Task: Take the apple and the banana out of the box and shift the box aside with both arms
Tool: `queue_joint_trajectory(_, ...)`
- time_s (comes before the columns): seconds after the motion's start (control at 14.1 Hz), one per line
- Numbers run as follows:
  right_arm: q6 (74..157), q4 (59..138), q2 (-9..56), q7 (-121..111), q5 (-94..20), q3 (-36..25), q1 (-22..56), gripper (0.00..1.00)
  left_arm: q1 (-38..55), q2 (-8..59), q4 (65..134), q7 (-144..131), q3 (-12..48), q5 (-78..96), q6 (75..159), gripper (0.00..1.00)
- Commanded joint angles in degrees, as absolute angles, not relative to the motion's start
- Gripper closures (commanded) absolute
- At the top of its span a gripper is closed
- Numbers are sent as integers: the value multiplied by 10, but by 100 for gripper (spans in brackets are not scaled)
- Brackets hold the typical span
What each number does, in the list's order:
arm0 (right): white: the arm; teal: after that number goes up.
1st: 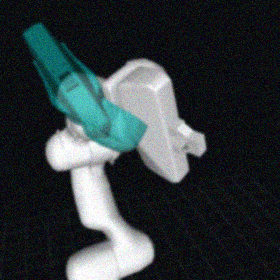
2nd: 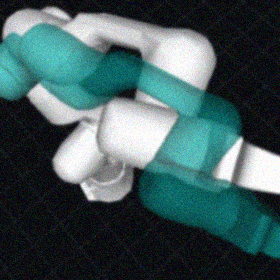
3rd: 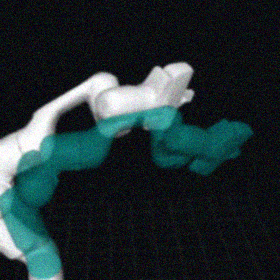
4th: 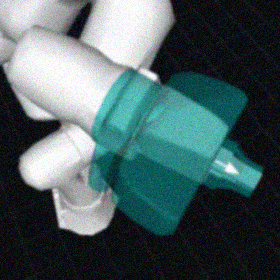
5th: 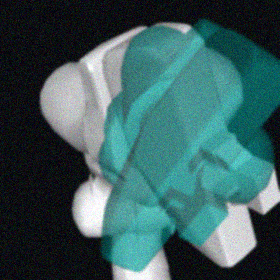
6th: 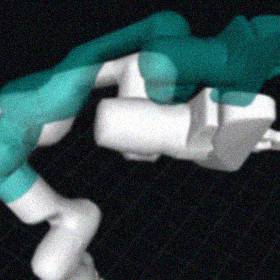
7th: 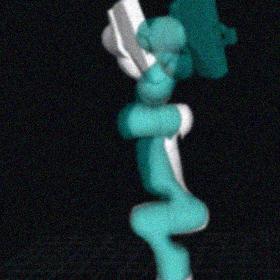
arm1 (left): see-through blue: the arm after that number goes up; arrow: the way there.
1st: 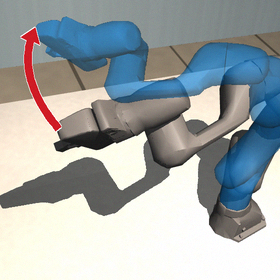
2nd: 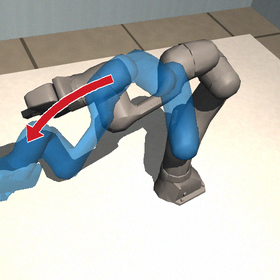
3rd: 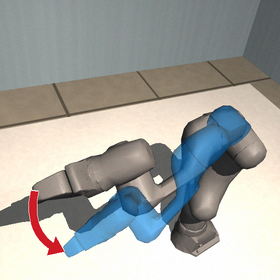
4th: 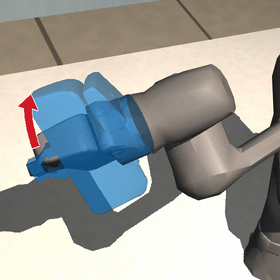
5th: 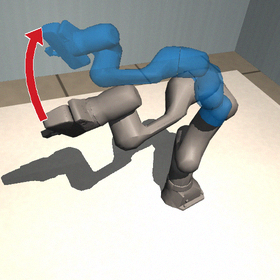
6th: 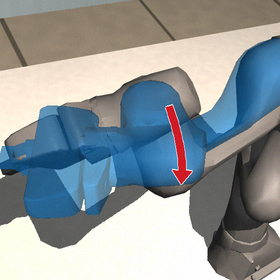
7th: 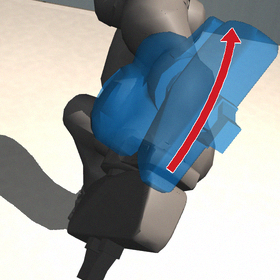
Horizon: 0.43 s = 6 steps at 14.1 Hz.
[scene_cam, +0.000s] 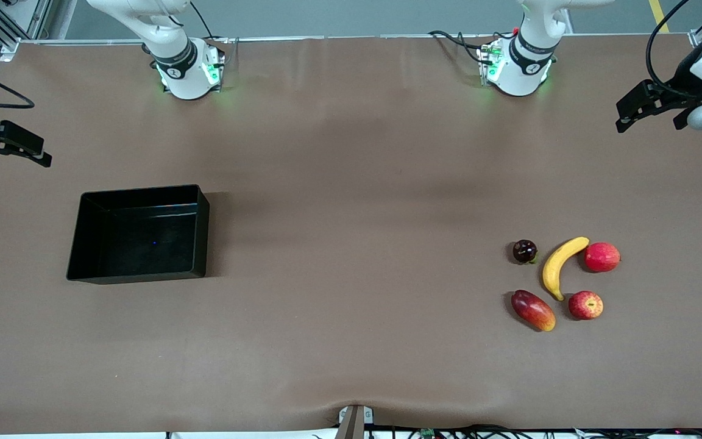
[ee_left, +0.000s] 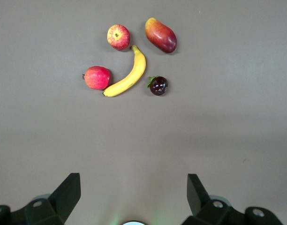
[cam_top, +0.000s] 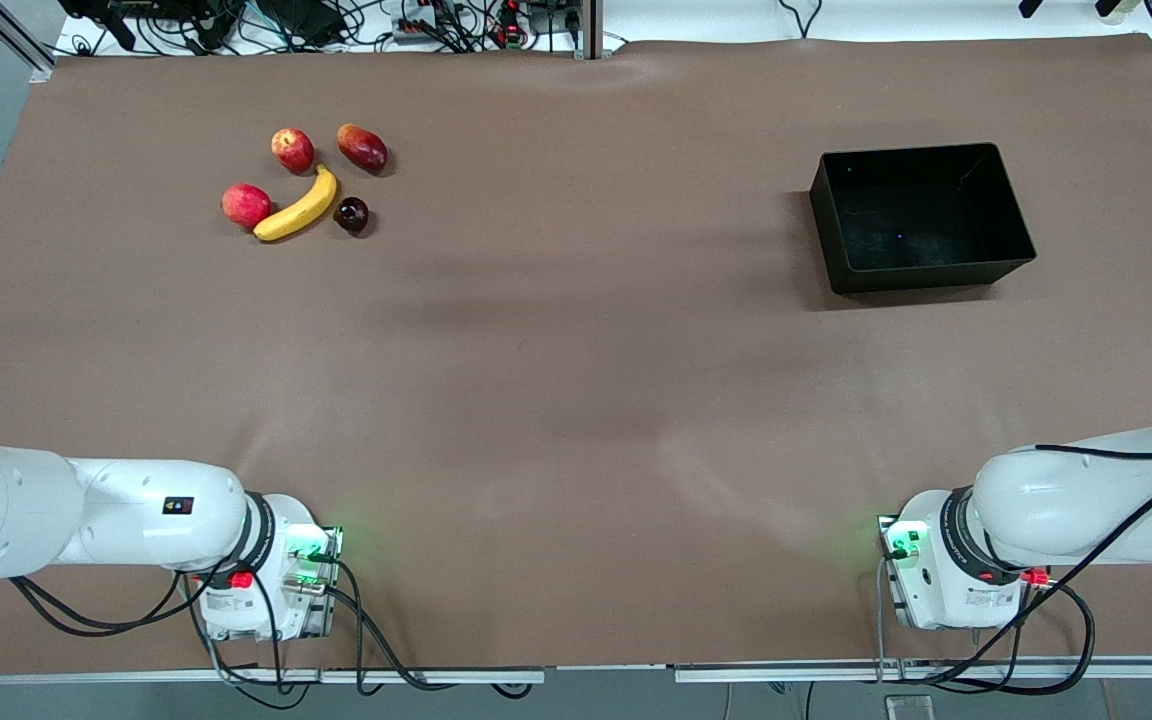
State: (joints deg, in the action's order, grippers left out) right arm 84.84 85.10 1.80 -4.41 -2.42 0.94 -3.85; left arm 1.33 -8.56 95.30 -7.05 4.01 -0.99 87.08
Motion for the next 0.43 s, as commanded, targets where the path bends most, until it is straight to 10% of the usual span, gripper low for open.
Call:
queue_joint_trajectory(0.0, 838, 837, 22, -52, -26, 13, -41, 0, 15, -81, 943, -71, 38, -19, 873, 0)
queue_joint_trajectory(0.35, 839, 838, 22, -60, -1, 13, -40, 0, 17, -74, 936, -70, 39, -21, 868, 0)
